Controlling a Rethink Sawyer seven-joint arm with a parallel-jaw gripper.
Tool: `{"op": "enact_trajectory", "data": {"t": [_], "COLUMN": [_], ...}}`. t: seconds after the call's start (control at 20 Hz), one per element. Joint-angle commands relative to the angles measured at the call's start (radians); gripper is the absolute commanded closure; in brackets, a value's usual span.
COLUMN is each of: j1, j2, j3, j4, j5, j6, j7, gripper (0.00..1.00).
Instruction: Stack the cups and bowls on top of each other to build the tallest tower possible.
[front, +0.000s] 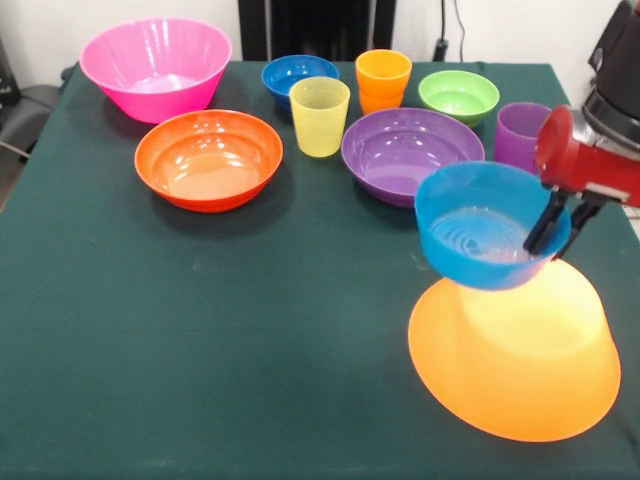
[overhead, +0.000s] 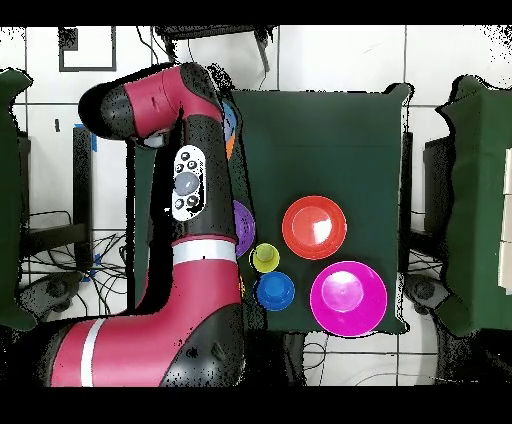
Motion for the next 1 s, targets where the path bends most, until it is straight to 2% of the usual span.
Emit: {"op": "enact_trajectory", "data": {"t": [0.05,0.25,0.45,1.0], "j1": [0.017,0.03,0.043,0.089], "j2": [0.112,0.125,0.134,0.182], "j3": [0.029,0.021,0.015,-0.011], "j4": [-0.047,-0.025,-0.011,-0.06], "j5": [0.019,0.054,0.092,0.148], "j6": [-0.071,-0.101,-0.09,-0.071], "j7": [0.263,0.299,0.322,0.384], "gripper": [1.0,1.0,1.0,1.0]}}
